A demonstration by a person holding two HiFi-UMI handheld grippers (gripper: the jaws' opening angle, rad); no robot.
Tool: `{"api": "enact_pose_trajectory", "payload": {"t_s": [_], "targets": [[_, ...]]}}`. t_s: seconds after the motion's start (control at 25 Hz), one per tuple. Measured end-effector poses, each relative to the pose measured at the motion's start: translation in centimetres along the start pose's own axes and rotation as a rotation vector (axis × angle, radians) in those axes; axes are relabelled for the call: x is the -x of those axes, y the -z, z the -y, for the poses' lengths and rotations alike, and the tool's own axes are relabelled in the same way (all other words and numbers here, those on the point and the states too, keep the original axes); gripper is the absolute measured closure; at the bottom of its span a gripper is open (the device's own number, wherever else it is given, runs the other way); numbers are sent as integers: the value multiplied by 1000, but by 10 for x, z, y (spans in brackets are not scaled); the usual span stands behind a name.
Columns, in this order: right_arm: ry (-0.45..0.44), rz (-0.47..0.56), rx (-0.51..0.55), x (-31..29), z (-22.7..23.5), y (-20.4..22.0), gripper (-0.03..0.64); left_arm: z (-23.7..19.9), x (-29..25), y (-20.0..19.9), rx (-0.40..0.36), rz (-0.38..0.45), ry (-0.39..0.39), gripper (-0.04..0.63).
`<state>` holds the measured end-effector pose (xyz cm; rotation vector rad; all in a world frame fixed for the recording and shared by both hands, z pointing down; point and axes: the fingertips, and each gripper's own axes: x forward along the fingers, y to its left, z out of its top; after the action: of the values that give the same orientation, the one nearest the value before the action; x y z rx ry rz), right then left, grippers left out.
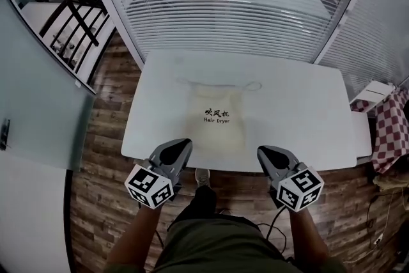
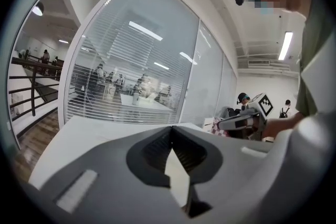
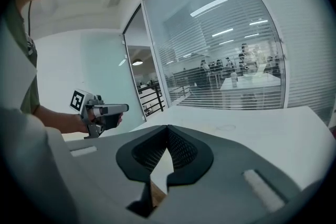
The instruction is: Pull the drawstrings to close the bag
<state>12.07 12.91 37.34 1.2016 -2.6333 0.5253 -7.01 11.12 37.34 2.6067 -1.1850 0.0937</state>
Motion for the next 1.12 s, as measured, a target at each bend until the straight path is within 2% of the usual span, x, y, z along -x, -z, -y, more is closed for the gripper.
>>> {"api": "enact_pose_trajectory", "payload": {"t_s": [0.36, 0.64, 0.84, 1.12], "targets": [[26, -83, -12, -97, 34, -18, 609, -107, -56, -3, 10, -73, 14, 589], [60, -152, 6, -147, 68, -22, 609, -173, -100, 5, -88, -170, 36, 589], [47, -174, -4, -178, 99, -16, 609, -203, -131, 23, -155, -248, 69, 589], [47, -201, 72, -195, 126, -7, 609, -221, -153, 53, -222, -332, 88, 589]]}}
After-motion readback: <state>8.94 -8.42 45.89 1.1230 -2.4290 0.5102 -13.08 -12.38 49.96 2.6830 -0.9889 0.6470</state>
